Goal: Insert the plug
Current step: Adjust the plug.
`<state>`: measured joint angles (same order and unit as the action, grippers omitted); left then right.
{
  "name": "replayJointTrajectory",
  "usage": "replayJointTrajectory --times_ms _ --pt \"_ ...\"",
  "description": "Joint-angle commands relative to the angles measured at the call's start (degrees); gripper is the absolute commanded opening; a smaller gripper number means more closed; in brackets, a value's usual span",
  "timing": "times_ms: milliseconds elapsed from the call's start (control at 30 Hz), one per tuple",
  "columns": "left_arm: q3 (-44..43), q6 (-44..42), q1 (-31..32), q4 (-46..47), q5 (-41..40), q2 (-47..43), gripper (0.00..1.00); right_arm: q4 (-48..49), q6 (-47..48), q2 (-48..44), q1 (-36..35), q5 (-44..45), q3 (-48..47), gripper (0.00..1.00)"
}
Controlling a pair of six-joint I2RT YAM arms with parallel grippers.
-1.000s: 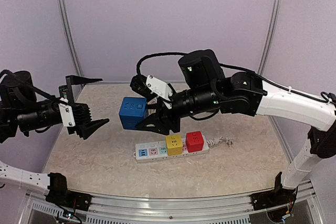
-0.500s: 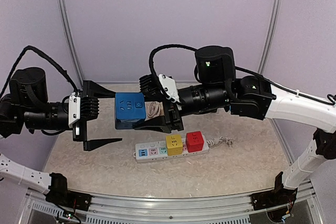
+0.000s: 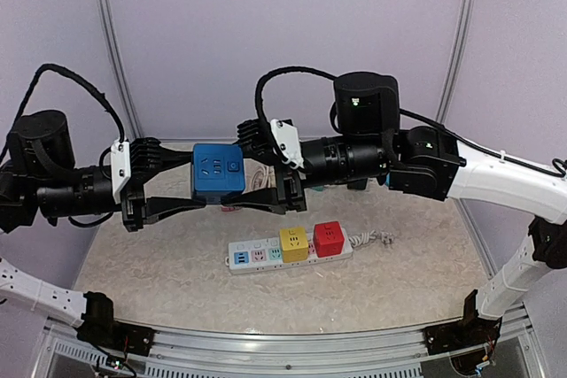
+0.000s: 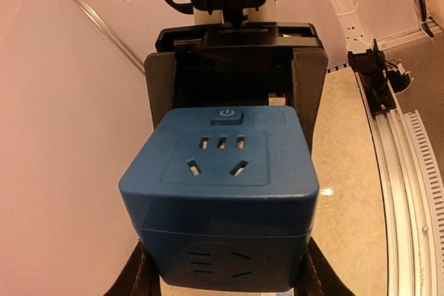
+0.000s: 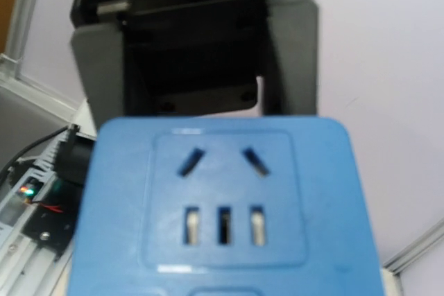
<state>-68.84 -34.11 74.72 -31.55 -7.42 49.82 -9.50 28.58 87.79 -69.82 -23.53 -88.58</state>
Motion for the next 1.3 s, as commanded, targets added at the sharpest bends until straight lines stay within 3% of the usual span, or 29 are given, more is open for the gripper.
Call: replayJointTrajectory --times_ms 0,33,67,233,367,400,533,633,933,1167,1267 --pt "0.56 -3.75 0.87 3.65 -2.21 0.04 0.13 0.86 -3.75 1.21 -0.28 -0.36 -2.50 0.00" --pt "0.89 -4.47 0.87 4.18 -2.92 -0.18 0.01 0.77 -4.08 1.49 -0.31 0.00 -2.65 0.00" --pt "1.33 -5.19 0.87 5.16 -3.97 -0.28 0.00 0.66 -4.71 1.63 -0.26 0.75 -2.80 0.00" --pt "4.97 -10.18 0.63 11.30 -8.58 -1.73 0.00 0.25 -7.38 2.30 -0.32 5.34 -3.79 0.00" --pt "5.01 -9.94 0.60 10.88 -8.75 -2.09 0.00 -1.56 -7.78 2.75 -0.35 4.69 -5.36 0.00" --pt "4.64 -9.21 0.56 9.99 -8.71 -2.14 0.03 -1.65 -7.64 2.53 -0.34 4.33 -5.31 0.00" --pt "2.48 -5.81 -1.69 3.58 -4.44 -2.61 0.55 -1.85 -6.42 0.95 -0.32 4.24 -3.62 0.00" --pt "1.33 -2.82 -5.04 0.11 -0.15 -2.84 0.74 -3.64 -4.97 -0.16 -0.37 2.78 -2.93 0.00" --pt "-0.89 0.02 -2.64 -2.36 4.69 -0.90 0.85 -4.61 -3.18 1.07 -0.32 -2.29 -4.45 0.00" --pt "-2.13 1.87 -1.42 -0.61 2.80 1.12 0.85 -4.56 -2.58 2.04 -0.57 -4.73 -5.64 0.00" --pt "-2.17 2.02 -1.31 -0.31 2.78 1.56 0.80 -4.33 -2.50 2.13 -0.64 -4.73 -5.69 0.00"
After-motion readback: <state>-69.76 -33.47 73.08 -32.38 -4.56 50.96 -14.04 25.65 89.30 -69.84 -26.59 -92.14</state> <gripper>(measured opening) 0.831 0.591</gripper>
